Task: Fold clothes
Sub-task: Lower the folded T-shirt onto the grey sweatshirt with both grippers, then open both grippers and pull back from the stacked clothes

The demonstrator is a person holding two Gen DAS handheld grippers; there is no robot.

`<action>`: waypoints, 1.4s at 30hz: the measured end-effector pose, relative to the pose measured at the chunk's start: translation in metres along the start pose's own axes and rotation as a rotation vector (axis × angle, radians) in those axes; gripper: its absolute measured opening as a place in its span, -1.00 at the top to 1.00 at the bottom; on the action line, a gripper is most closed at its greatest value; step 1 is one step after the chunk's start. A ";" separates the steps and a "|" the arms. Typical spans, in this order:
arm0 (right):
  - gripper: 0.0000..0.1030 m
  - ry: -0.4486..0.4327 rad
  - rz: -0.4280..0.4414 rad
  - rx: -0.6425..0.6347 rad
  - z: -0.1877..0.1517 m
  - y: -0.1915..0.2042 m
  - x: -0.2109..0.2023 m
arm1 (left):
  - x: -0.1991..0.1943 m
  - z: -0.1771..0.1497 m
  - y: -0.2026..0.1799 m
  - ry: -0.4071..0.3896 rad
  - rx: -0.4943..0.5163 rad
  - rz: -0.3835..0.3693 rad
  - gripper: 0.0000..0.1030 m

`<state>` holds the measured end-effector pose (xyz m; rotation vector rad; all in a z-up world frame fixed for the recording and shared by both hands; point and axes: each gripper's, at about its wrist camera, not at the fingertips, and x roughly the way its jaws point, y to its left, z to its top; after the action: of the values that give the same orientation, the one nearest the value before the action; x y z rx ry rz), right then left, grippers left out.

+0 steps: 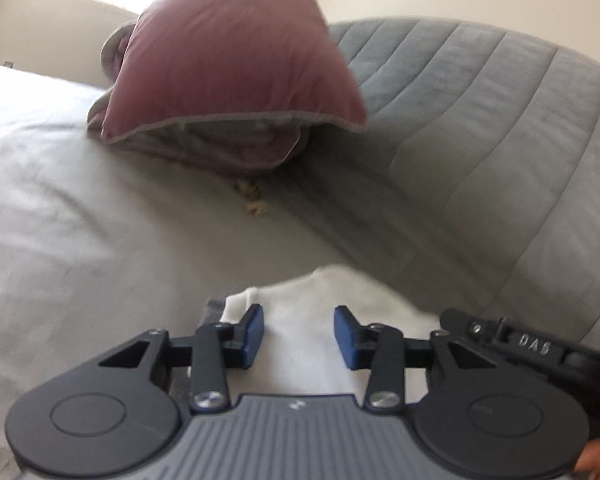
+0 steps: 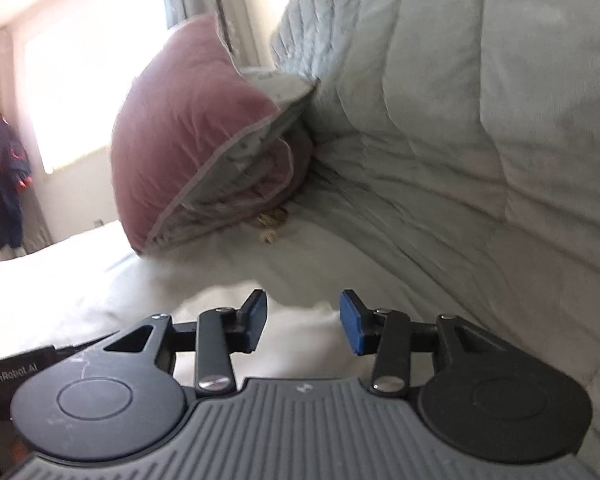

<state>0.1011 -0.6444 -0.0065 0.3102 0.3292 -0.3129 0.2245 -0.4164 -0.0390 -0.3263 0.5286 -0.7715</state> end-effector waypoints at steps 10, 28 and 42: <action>0.12 0.029 0.002 0.039 0.000 -0.005 -0.001 | -0.018 0.004 -0.022 -0.018 0.111 0.035 0.06; 0.06 0.080 0.011 -0.032 -0.018 0.009 0.006 | -0.020 -0.033 -0.052 0.026 0.349 -0.029 0.00; -0.36 0.093 0.030 0.087 0.008 0.016 -0.058 | -0.072 -0.006 -0.089 0.160 0.281 0.059 -0.49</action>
<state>0.0564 -0.6184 0.0259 0.4161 0.4023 -0.2843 0.1271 -0.4242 0.0214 0.0114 0.5686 -0.8069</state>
